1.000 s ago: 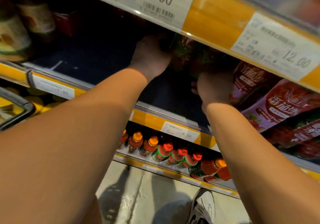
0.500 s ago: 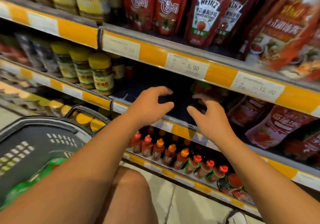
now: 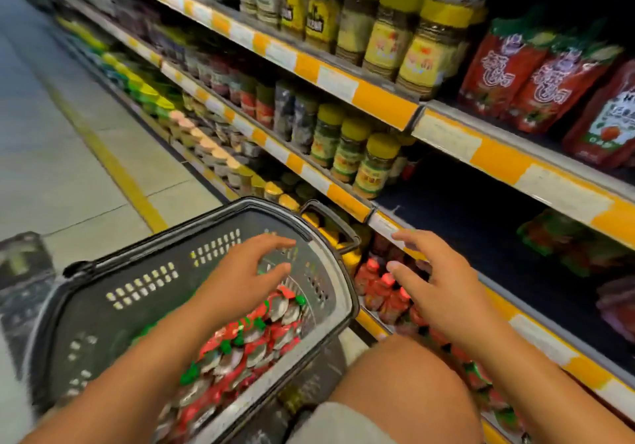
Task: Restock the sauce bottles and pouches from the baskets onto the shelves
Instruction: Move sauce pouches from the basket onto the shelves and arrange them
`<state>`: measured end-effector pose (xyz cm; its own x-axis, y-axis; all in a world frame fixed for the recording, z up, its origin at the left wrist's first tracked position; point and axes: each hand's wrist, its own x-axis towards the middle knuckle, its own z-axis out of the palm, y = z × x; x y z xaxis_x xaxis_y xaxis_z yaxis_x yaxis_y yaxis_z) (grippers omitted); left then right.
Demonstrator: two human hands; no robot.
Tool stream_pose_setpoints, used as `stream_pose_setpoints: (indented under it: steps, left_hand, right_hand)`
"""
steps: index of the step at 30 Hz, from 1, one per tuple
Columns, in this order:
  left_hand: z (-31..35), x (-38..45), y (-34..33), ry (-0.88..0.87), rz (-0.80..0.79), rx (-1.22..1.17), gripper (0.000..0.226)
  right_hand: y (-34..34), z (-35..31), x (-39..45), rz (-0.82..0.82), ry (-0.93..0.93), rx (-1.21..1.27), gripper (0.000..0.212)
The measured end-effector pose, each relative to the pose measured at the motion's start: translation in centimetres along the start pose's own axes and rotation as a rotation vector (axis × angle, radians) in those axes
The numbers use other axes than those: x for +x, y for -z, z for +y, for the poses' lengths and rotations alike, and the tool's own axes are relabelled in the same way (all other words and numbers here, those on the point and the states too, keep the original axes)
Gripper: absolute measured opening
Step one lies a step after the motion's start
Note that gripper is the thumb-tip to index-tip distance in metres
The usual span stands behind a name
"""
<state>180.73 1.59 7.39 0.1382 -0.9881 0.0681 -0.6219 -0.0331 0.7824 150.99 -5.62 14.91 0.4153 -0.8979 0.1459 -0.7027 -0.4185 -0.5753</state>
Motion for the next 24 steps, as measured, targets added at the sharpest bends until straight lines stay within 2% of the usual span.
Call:
stream_pose_setpoints:
  steps: [5,8,18,24]
  left_hand:
    - [-7.3,-3.6,3.5,0.256,0.133,0.051,0.034]
    - [-10.9,-5.3,4.1,0.378,0.123,0.086,0.035]
    - [-19.7,-8.5,1.4,0.662,-0.148,0.264,0.047]
    - [-21.1,-9.2,-1.3,0.755,-0.368,0.356,0.050]
  right_hand:
    - [-4.7,-5.6,3.2,-0.195,0.084,-0.103,0.043]
    - [-8.3,-8.0,5.2,-0.333,0.103,-0.179,0.047]
    - [-24.4,-11.1,6.7,-0.726,0.062,-0.370,0.051]
    - [-29.8,-10.1,6.5,-0.964,0.079,-0.601,0.056]
